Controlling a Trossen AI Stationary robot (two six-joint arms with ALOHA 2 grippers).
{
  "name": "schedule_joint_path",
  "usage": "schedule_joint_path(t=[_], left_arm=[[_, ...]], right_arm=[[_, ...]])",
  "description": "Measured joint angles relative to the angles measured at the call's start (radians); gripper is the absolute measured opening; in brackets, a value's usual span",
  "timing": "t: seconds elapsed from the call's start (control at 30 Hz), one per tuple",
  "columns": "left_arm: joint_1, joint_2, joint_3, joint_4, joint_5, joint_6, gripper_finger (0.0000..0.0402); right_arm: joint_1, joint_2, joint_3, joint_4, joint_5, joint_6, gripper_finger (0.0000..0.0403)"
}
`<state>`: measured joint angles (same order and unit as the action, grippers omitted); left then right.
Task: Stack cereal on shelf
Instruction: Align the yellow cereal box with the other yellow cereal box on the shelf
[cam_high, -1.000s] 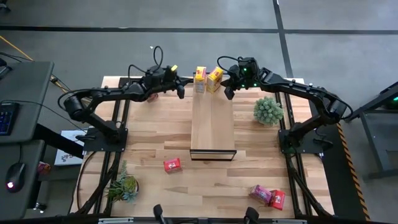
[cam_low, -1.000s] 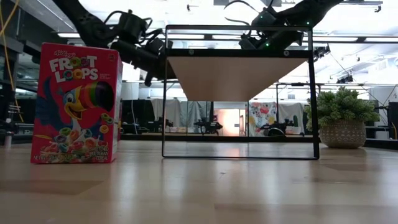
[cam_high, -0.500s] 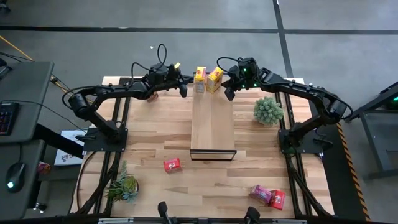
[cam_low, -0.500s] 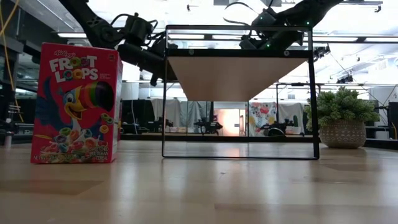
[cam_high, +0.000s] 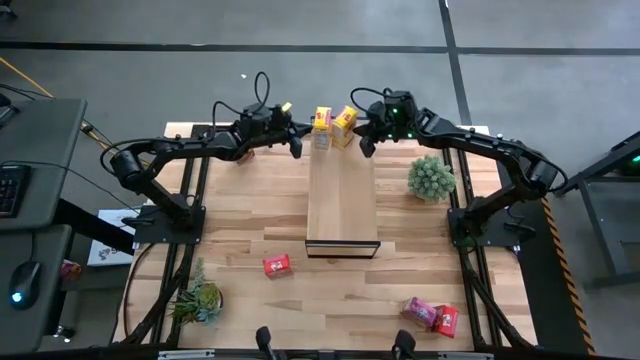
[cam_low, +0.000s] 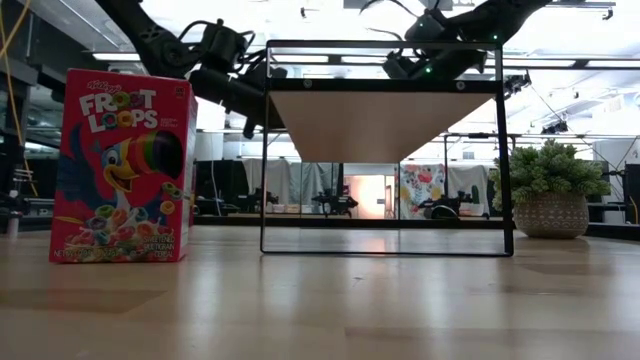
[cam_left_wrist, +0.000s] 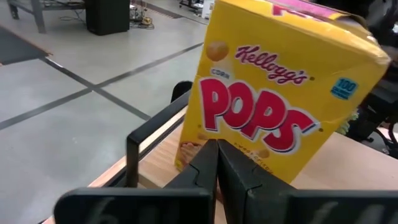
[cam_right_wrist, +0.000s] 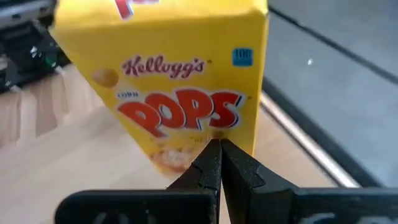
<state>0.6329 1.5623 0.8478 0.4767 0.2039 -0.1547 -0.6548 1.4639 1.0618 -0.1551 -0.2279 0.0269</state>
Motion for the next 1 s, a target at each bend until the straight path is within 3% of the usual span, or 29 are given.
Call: schedule_joint_path(t=[0.33,0.63,0.8,1.0], left_arm=[[-0.001,-0.001,0.0,0.075,-0.006,-0.027,0.0],[-0.014,-0.002,0.0,0.106,-0.007,-0.036,0.0],[-0.029,-0.002,0.0,0.106,-0.008,-0.036,0.0],[-0.033,-0.002,0.0,0.105,-0.009,-0.053,0.0]], right_arm=[[0.0,0.001,0.0,0.103,0.013,0.0,0.0],[0.0,0.002,0.0,0.137,-0.056,-0.042,0.0],[-0.007,-0.003,0.0,0.122,-0.063,-0.096,0.0],[-0.057,-0.012,-0.001,0.017,0.005,-0.049,0.0]])
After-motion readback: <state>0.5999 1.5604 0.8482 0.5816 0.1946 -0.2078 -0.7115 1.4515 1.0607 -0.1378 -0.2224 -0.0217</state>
